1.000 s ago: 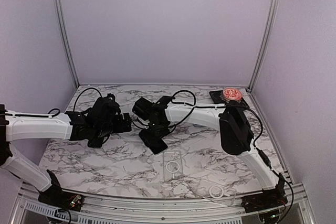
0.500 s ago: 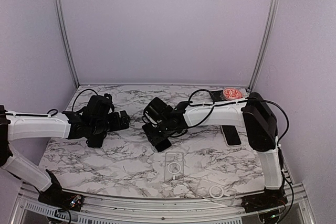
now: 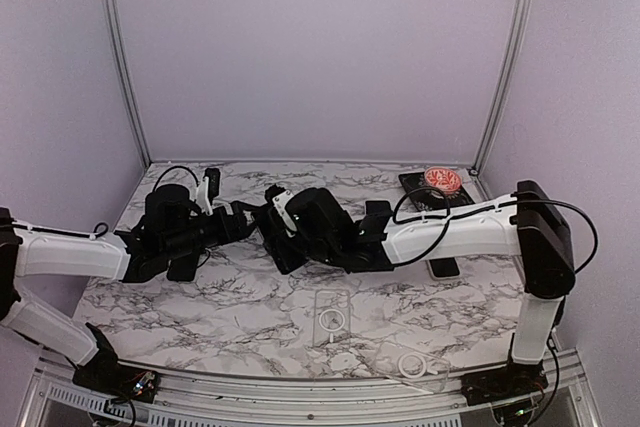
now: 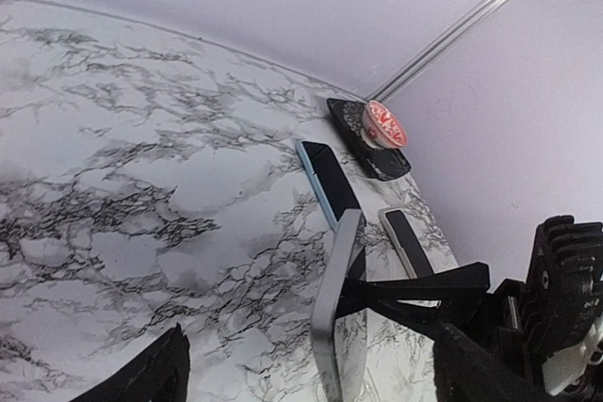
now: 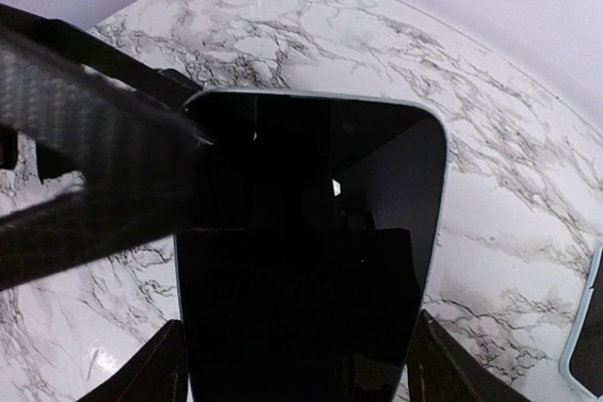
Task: Put the phone into the phone case
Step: Pass from the right arm to the left, then pass from the left arm to the right
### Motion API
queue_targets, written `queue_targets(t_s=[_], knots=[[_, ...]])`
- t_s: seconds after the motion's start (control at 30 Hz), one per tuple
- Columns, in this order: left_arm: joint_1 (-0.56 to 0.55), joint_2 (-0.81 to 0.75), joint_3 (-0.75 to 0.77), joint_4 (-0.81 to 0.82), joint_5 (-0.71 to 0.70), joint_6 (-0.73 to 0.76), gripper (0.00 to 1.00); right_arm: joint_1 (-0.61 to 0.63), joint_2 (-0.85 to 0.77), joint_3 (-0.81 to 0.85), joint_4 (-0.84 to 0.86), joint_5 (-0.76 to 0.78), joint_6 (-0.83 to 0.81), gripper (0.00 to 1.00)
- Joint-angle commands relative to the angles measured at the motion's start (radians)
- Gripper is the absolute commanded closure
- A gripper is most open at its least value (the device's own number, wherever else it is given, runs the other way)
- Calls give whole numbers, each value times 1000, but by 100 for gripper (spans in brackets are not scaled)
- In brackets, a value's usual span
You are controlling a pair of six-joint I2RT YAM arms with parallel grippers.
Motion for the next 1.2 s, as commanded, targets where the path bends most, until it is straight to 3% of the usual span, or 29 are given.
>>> queue_targets(t_s=[0.0,0.13,0.27,0.37,0.5,0.63,0.7,0.77,0.87,0.9,1.17], knots=[[-21,38,31,104,58,9,21,32,-41,44,122,65,-54,62],[-27,30,29,105,36,15,47,57,-60,24,160,53,-83,63],[-35,17,30,105,34,41,84,73,-65,10,180,57,-106,63],[-39,18,24,105,46,44,100,74,-81,-10,201,66,-101,63],[-42,8,18,105,66,48,100,74,-103,-30,206,64,-110,59],[-46,-28,17,93,84,95,100,71,-188,-101,215,18,-158,16],[-51,-54,27,79,121,140,100,57,-260,-179,233,-21,-185,4],[-59,-79,45,47,178,189,100,3,-379,-285,269,-177,-196,1],[-87,-107,91,8,311,267,100,-138,-544,-434,361,-657,-159,1],[-102,-113,105,-2,354,293,100,-166,-574,-469,381,-730,-175,1],[-198,-108,201,-36,527,364,100,-178,-605,-474,270,-952,-241,1]])
